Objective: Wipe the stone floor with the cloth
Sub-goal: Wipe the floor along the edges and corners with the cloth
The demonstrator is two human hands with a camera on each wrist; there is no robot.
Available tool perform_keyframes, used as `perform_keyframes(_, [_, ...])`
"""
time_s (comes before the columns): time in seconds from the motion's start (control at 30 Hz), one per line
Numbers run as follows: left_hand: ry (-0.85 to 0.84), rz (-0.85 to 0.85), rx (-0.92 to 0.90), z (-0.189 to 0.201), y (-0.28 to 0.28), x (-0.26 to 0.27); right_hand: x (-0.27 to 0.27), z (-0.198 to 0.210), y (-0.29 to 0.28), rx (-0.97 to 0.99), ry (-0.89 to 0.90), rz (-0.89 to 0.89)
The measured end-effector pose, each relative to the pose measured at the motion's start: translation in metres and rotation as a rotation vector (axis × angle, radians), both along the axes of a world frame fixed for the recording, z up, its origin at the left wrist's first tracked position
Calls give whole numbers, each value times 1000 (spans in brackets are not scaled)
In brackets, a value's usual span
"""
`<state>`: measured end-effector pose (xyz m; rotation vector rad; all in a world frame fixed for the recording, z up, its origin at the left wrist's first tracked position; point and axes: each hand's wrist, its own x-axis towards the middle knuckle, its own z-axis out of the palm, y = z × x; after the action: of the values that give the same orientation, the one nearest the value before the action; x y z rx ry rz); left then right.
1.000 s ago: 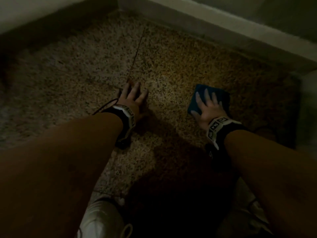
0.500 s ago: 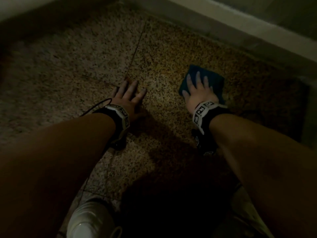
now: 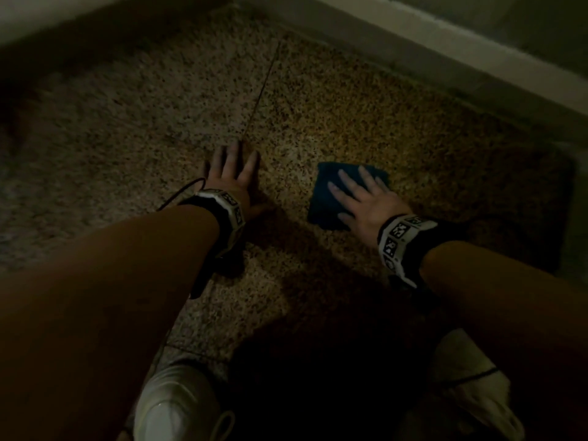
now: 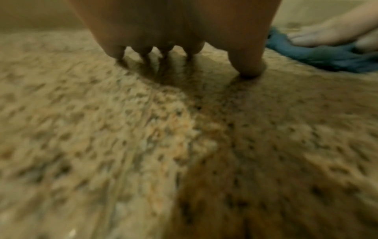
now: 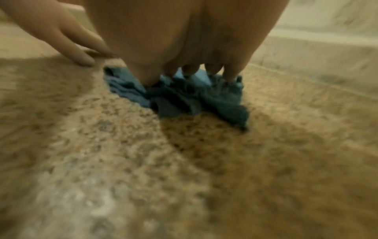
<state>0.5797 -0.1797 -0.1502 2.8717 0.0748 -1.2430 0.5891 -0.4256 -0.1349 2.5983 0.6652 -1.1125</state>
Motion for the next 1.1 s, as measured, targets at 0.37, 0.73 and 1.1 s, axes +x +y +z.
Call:
perform_keyframes(0.37, [-5, -16, 1, -14, 4, 1, 81, -6, 71, 42, -6, -253])
perform_keyframes(0.73, [2, -18, 8, -5, 4, 2, 42, -10, 84, 85, -29, -215])
perform_keyframes(1.1, [31, 271, 27, -6, 41, 5, -1, -15, 90, 159, -2, -160])
